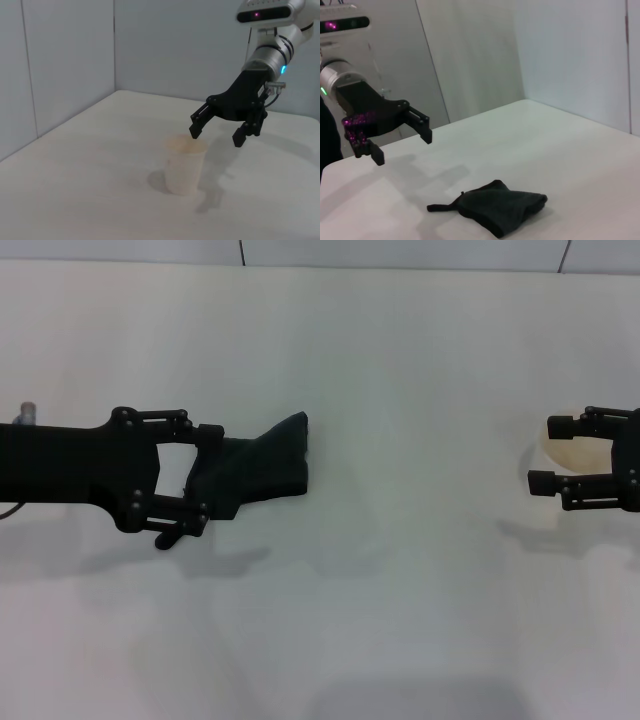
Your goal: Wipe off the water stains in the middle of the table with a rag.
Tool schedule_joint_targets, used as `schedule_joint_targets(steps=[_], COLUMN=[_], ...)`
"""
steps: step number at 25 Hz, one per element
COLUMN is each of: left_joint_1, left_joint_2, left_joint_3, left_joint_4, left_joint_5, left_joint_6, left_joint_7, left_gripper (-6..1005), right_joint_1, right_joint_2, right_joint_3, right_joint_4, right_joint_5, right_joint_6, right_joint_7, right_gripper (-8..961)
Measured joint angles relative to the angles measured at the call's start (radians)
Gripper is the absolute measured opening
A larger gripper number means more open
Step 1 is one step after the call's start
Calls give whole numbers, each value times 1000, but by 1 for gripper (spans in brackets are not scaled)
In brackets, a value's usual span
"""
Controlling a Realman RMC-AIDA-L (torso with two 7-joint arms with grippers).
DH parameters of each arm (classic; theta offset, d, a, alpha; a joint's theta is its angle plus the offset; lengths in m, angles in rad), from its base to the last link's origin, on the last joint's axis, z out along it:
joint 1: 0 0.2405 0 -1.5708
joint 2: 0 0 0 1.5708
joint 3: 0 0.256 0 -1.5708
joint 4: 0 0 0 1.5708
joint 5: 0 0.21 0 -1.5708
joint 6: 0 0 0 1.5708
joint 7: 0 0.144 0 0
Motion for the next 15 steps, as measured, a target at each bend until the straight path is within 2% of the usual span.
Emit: schedule_joint_targets(steps=[15], left_joint_1=[2], left_joint_2=[-4], left_joint_3=[-3], left_joint_4=[6], left_joint_5=[-2], left_joint_6=[1], left_joint_7=[-13], left_gripper=[834], right_joint_1=[-23], right_joint_2=[3], right_joint_3=[2], right_joint_4=[-51], right_joint_5=[2], right_joint_6=[-33], right_joint_7=[32], right_gripper=[841])
